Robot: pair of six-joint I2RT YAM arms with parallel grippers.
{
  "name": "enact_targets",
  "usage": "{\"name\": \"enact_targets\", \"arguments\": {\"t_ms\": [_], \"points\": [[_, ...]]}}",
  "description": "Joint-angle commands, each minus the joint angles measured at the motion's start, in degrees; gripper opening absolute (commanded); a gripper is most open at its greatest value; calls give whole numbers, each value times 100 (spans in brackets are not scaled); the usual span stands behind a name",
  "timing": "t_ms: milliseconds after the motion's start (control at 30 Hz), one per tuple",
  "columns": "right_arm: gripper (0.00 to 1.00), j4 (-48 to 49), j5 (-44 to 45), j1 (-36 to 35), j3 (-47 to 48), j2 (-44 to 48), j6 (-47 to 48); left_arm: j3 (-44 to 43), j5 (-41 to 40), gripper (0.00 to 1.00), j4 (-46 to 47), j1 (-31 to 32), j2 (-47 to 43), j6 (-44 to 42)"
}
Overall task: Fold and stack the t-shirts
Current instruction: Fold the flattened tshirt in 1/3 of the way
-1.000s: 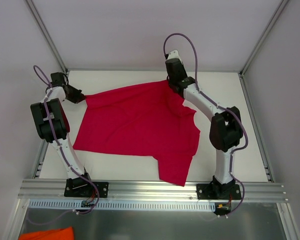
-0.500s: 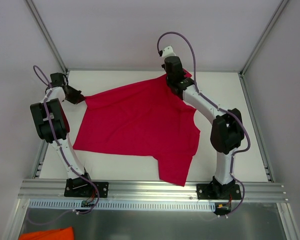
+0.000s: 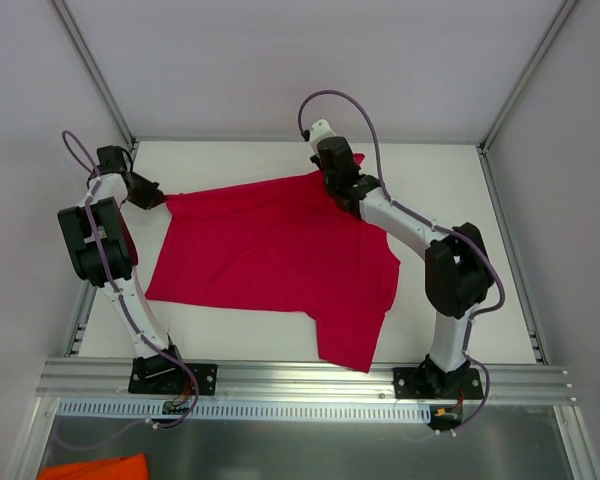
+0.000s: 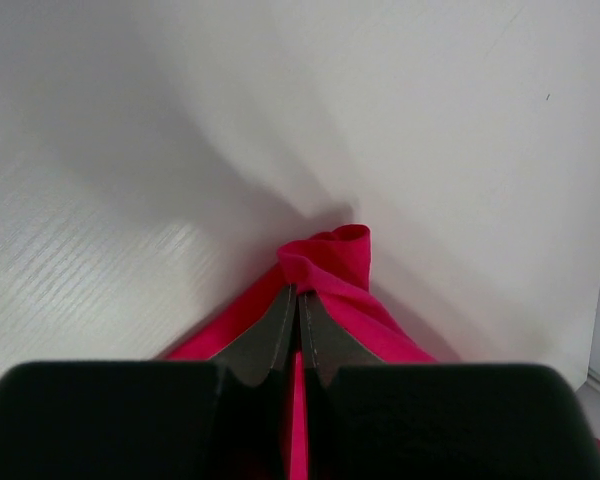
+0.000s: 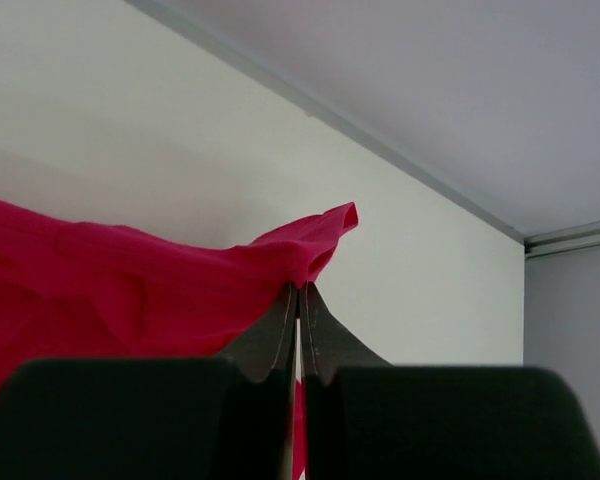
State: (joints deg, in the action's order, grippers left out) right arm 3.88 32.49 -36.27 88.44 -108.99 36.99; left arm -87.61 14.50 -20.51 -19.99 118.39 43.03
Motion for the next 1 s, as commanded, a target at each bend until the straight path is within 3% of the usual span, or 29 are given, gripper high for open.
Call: {"name": "enact_targets", "arguments": {"t_ms": [0,433,667,967], "points": [[1,-483,-102,59,60,782,-675,-46,-88,0,-32,-75,-413,-75],[1,-3532,-964,-11,342,1573,-1755,456,-264,0,-14,-84,-703,4],[1,-4044,-1930,-55,-643,1697,-2670,377,-281,0,-84,-84,-721,30],[1,-4386,-2098,-91,-1136,1671,-2662,139,-492,0,-401,-154,-712,-5]]}}
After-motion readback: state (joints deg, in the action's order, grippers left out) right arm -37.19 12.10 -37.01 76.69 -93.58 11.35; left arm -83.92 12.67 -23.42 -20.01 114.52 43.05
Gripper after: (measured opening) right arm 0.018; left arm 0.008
